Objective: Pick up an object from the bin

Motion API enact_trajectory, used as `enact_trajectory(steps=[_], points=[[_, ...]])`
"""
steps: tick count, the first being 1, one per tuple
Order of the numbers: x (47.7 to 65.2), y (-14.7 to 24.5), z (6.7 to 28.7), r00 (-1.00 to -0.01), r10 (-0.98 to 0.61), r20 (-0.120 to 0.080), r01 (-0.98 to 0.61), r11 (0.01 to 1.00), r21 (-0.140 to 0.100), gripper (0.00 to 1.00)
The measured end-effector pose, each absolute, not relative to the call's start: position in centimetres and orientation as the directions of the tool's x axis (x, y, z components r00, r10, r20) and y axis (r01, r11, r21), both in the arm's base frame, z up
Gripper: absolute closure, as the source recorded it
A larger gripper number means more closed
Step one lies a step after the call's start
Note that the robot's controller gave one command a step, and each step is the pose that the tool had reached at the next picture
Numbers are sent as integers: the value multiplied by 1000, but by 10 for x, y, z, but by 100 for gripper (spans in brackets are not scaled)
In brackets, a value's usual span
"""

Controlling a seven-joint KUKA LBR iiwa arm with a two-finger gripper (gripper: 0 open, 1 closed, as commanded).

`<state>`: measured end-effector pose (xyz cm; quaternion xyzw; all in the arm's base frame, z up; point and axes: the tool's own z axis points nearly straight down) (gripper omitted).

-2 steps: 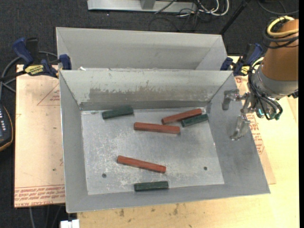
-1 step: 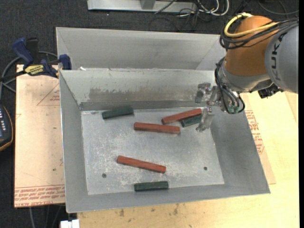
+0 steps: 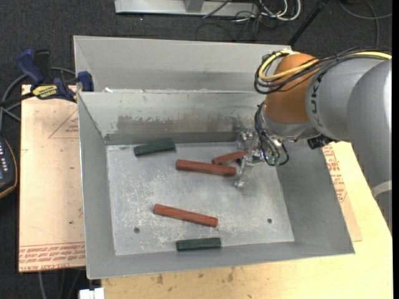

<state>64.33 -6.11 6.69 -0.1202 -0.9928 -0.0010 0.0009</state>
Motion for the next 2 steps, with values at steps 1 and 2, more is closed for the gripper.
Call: enact_trajectory(steps=[1, 2], points=[[623, -37, 138, -999, -38, -7, -38, 999, 1, 0], [653, -45, 67, -986, -168, -1, -168, 986, 1, 0]])
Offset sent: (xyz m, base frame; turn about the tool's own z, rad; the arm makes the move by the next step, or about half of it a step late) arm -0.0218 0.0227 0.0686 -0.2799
